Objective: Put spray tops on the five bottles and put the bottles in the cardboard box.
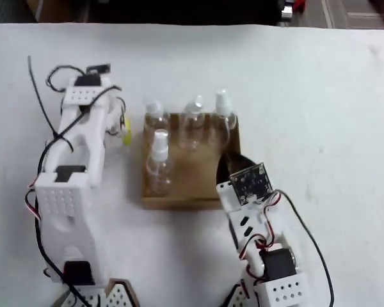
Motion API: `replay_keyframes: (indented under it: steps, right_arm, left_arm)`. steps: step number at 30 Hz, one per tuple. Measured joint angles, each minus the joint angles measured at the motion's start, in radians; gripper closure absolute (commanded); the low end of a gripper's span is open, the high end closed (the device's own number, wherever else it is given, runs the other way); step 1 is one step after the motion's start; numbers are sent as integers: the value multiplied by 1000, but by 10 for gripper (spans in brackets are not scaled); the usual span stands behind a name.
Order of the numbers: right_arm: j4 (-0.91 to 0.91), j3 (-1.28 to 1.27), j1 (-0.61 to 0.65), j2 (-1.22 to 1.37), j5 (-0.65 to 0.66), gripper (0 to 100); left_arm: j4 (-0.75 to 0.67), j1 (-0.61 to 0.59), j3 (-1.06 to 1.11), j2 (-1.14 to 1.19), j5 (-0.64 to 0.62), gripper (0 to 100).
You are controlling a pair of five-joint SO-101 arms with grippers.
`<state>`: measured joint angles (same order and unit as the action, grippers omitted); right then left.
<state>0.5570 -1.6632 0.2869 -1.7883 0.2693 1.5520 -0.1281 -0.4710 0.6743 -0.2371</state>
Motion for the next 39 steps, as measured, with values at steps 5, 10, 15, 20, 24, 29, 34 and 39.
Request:
replay_keyframes:
  steps: [5,10,15,20,24,29,34,39]
  right_arm:
    - [0,0,0,0,0,974]
    - [0,0,0,0,0,974]
    - [0,0,0,0,0,974]
    - [0,0,0,0,0,974]
    - [0,0,0,0,0,974]
    - [0,0,0,0,0,974]
    - [0,0,0,0,0,974]
    - [0,0,0,0,0,974]
  left_arm:
    - [207,17,-262,-2,0,928]
    - [230,26,-270,-57,0,928]
    - [232,81,-110,-311,0,928]
    - [222,150,44,-674,0,928]
    - [117,140,210,-968,40,929]
    - [-123,107,548,-1327,124,979]
    - [-459,103,984,-1734,181,979]
    - [-753,103,1363,-2099,189,979]
